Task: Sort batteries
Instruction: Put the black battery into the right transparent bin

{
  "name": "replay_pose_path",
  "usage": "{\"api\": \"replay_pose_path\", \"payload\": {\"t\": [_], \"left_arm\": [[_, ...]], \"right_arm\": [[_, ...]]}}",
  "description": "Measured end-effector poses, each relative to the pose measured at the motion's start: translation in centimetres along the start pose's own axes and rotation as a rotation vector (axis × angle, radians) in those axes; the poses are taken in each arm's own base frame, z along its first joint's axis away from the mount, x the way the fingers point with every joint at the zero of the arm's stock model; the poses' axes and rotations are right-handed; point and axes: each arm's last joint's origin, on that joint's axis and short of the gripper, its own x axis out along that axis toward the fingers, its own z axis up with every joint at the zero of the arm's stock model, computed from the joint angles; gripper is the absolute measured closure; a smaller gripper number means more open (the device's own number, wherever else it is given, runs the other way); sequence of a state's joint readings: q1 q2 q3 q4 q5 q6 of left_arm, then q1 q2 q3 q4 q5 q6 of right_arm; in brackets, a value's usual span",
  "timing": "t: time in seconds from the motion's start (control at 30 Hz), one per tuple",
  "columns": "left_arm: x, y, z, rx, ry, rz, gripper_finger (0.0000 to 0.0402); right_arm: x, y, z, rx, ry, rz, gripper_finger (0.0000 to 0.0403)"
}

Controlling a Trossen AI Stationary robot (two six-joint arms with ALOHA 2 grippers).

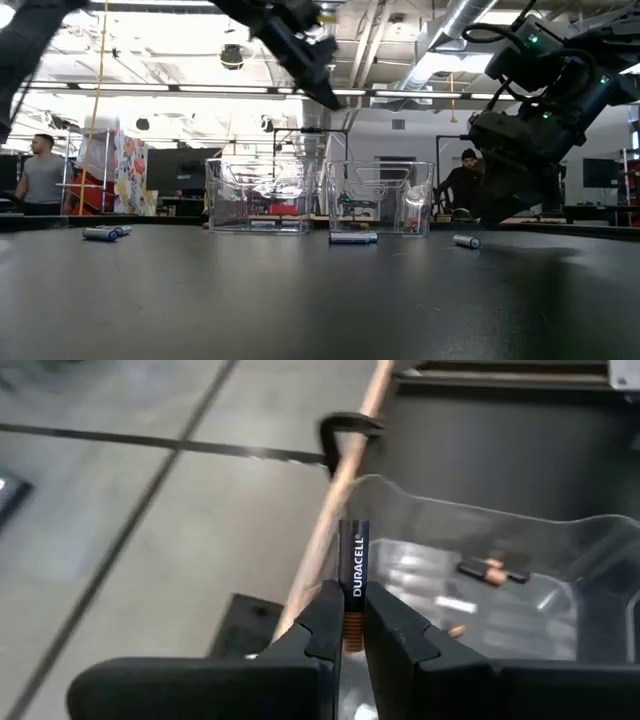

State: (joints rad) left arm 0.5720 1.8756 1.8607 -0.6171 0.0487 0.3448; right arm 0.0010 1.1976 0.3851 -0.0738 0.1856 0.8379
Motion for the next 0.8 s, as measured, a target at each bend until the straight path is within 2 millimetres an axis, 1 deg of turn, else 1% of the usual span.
{"api": "replay_pose_path", "payload": {"t": [0.1, 0.17, 0.33, 0.43, 0.53, 0.63, 0.7, 0.8], "left_arm": [[3.6, -1.5, 0.5, 0.018, 0.047, -0.05, 0.0381], [5.9, -2.5, 0.3, 0.03, 0.108, -0.086, 0.0381], [11.5, -4.7, -1.4, 0.048, 0.26, -0.161, 0.0381], [14.2, -5.5, -2.5, 0.052, 0.307, -0.182, 0.0381], [16.2, -6.3, -3.7, 0.074, 0.366, -0.208, 0.0381], [17.7, -7.3, -4.7, 0.108, 0.398, -0.233, 0.0381], [18.3, -7.9, -5.2, 0.118, 0.411, -0.244, 0.0381], [18.5, -8.1, -5.3, 0.134, 0.429, -0.207, 0.0381]], "right_arm": [[0.0, 0.2, -0.2, -0.01, 0.005, 0.007, 0.0239], [-0.1, 0.3, -0.3, -0.017, 0.008, 0.012, 0.0239], [-0.1, 0.5, -0.6, -0.03, 0.015, 0.021, 0.0239], [-0.2, 0.6, -0.7, -0.038, 0.019, 0.026, 0.0239], [-0.2, 0.8, -0.9, -0.048, 0.024, 0.033, 0.0239], [-0.3, 1.0, -1.2, -0.07, 0.032, 0.041, 0.0239], [-0.4, 1.1, -1.5, -0.083, 0.042, 0.043, 0.0239], [-0.4, 1.3, -1.7, -0.097, 0.052, 0.048, 0.0239]]}}
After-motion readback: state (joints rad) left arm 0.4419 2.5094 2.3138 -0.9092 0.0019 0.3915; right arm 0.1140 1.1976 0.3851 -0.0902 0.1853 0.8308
